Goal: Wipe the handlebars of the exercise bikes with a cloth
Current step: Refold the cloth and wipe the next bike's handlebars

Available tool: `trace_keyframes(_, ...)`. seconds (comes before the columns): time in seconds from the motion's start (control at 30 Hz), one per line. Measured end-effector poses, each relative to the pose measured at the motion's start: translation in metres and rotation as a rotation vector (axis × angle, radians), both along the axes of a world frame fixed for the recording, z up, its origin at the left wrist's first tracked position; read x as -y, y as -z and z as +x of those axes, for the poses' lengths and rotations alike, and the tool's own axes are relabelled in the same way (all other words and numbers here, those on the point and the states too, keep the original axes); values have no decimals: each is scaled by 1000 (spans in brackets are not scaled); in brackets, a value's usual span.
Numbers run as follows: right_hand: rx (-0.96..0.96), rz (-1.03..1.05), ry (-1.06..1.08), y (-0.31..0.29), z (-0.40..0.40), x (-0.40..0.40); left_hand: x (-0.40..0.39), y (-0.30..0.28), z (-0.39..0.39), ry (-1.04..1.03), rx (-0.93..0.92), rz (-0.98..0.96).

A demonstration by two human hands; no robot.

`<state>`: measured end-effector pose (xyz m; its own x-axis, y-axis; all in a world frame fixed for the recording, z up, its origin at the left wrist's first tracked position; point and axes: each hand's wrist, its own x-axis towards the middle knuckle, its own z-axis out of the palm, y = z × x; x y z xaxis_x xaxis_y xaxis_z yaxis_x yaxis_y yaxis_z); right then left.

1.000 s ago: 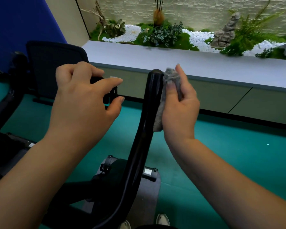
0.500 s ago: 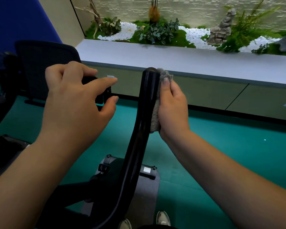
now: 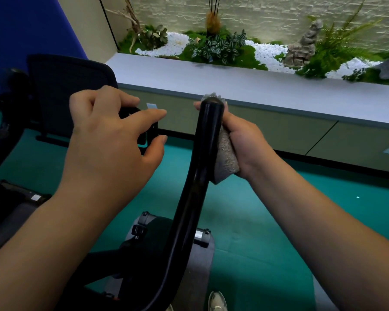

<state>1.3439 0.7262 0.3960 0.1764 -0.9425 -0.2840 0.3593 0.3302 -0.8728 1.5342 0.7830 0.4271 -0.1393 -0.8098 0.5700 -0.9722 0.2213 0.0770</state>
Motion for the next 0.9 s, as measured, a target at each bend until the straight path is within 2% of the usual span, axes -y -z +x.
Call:
trace_keyframes(0.1, -58, -102, -80, -8, -7, 19, 1, -1, 0, 0, -7, 5)
trace_keyframes(0.2, -239, -308, -213, -29, -14, 40, 1, -2, -1, -1, -22, 23)
trace_keyframes(0.27, -478, -443, -340, -44, -18, 46, 0, -1, -1, 9, -35, 33)
trace_keyframes(0.37, -942, -702, -440, -61, -24, 46, 1, 1, -1, 20, -55, 37)
trace_keyframes(0.4, -1024, -790, -437, -63, -24, 42, 1, 1, 0, 20, -61, 44)
trace_keyframes(0.47, -1057, -963, -396, -63, -21, 30, 1, 3, 0, 25, -68, 57)
trace_keyframes(0.53, -1067, -1074, -333, -55, -20, 19, 2, 3, 0, 27, -67, 60)
trace_keyframes(0.6, -1188, -1178, -223, -43, -19, 11, 3, 4, 2, 30, -66, 56)
trace_keyframes(0.7, -1211, -1200, -78, -38, -12, 10, 3, 5, 2, 33, -70, 45)
trace_keyframes(0.77, -1212, -1084, -25, -46, -4, 21, 3, 6, 1, 28, -75, 48)
trace_keyframes(0.83, -1325, -952, -75, -59, 0, 37, 3, 6, 2, 34, -73, 46)
trace_keyframes(0.9, -1411, -904, -232, -68, 0, 43, 3, 7, 2, 43, -73, 40)
